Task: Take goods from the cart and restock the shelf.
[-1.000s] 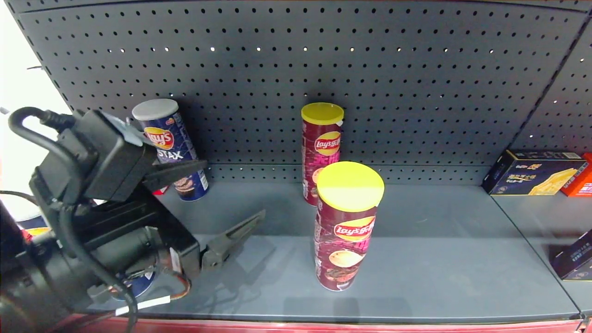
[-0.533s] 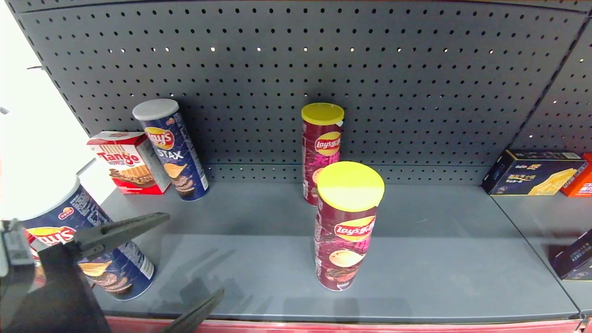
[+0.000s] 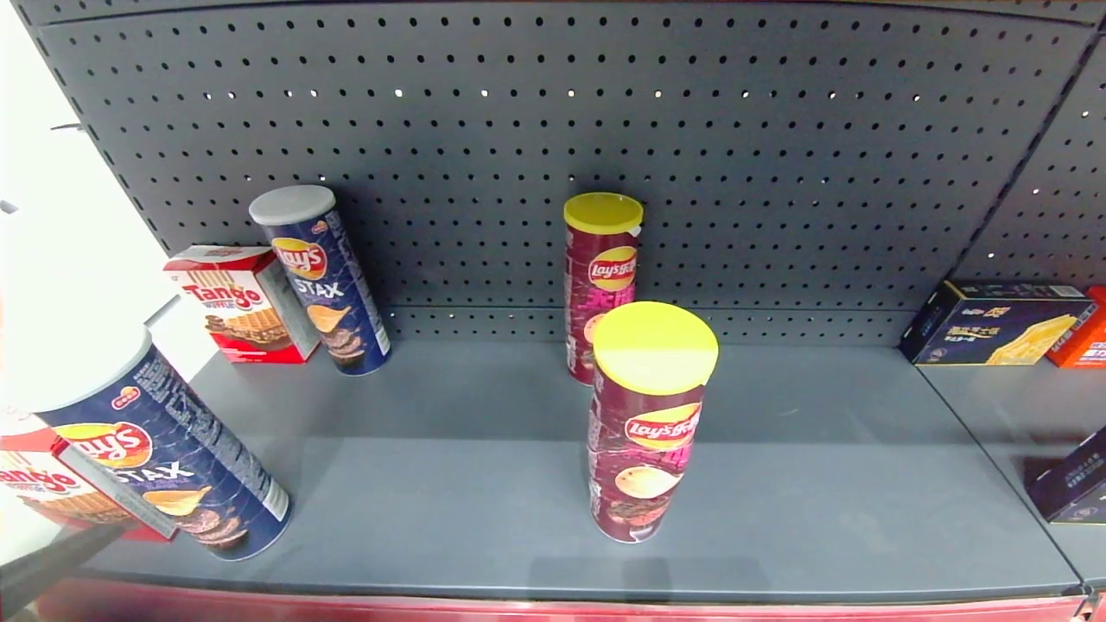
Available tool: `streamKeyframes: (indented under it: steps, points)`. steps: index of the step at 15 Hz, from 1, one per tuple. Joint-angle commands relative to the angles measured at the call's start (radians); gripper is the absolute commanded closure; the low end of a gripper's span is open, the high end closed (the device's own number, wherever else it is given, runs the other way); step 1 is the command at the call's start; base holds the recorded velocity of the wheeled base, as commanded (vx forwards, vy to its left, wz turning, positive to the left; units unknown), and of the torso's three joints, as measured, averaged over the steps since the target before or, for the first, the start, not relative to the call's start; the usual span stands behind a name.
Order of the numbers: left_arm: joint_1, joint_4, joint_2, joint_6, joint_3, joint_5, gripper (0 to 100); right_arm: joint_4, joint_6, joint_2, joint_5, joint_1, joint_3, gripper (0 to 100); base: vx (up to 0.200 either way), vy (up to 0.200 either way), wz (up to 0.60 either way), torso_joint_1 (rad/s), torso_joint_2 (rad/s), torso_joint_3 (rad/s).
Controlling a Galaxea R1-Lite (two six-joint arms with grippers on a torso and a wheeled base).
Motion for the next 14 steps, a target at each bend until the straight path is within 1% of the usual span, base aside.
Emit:
streamKeyframes:
  steps: [1,2,3,4,5,6,7,8,9,10,11,12,13,14]
  points:
    - [0.118,0.011,-0.168,-0.003,0.100,-0.020,0,0.000,0.000,0.001,0.000,0.000,0.000,0,0.000,0.000,0.00,0.000,0.00,0.000]
    - [0.164,0.048,-0.229,-0.004,0.106,-0.054,0,0.000,0.000,0.001,0.000,0.000,0.000,0,0.000,0.000,0.00,0.000,0.00,0.000]
    - [0.203,0.108,-0.269,-0.009,0.106,-0.091,0,0.000,0.000,0.001,0.000,0.000,0.000,0,0.000,0.000,0.00,0.000,0.00,0.000]
    - [0.228,0.138,-0.289,-0.017,0.106,-0.102,0,0.000,-0.001,0.001,0.000,0.000,0.000,0,0.000,0.000,0.00,0.000,0.00,0.000]
    - [0.300,0.252,-0.361,-0.040,0.106,-0.106,0,0.000,0.000,0.001,0.000,0.000,0.000,0,0.000,0.000,0.00,0.000,0.00,0.000]
    - [0.360,0.327,-0.404,-0.050,0.106,-0.108,0,0.000,0.000,0.001,0.000,0.000,0.000,0,0.000,0.000,0.00,0.000,0.00,0.000]
    - [0.401,0.362,-0.426,-0.058,0.106,-0.108,0,0.000,0.000,0.001,0.000,0.000,0.000,0,0.000,0.000,0.00,0.000,0.00,0.000]
    - [0.441,0.378,-0.452,-0.072,0.106,-0.108,0,0.000,0.000,0.001,0.000,0.000,0.000,0,0.000,0.000,0.00,0.000,0.00,0.000]
    - [0.438,0.387,-0.453,-0.092,0.106,-0.106,0,0.000,-0.001,0.001,0.000,0.000,0.000,0,0.000,0.000,0.00,0.000,0.00,0.000]
    - [0.449,0.387,-0.452,-0.112,0.106,-0.106,0,0.000,-0.001,0.001,0.000,0.000,0.000,0,0.000,0.000,0.00,0.000,0.00,0.000]
    - [0.487,0.388,-0.452,-0.135,0.106,-0.106,0,0.000,0.000,0.001,0.000,0.000,0.000,0,0.000,0.000,0.00,0.000,0.00,0.000]
    - [0.510,0.396,-0.452,-0.155,0.106,-0.106,0,0.000,-0.001,0.001,0.000,0.000,0.000,0,0.000,0.000,0.00,0.000,0.00,0.000]
    - [0.518,0.402,-0.452,-0.181,0.106,-0.108,0,0.000,0.000,0.001,0.000,0.000,0.000,0,0.000,0.000,0.00,0.000,0.00,0.000]
    - [0.539,0.404,-0.453,-0.192,0.106,-0.108,0,0.000,0.000,0.001,0.000,0.000,0.000,0,0.000,0.000,0.00,0.000,0.00,0.000]
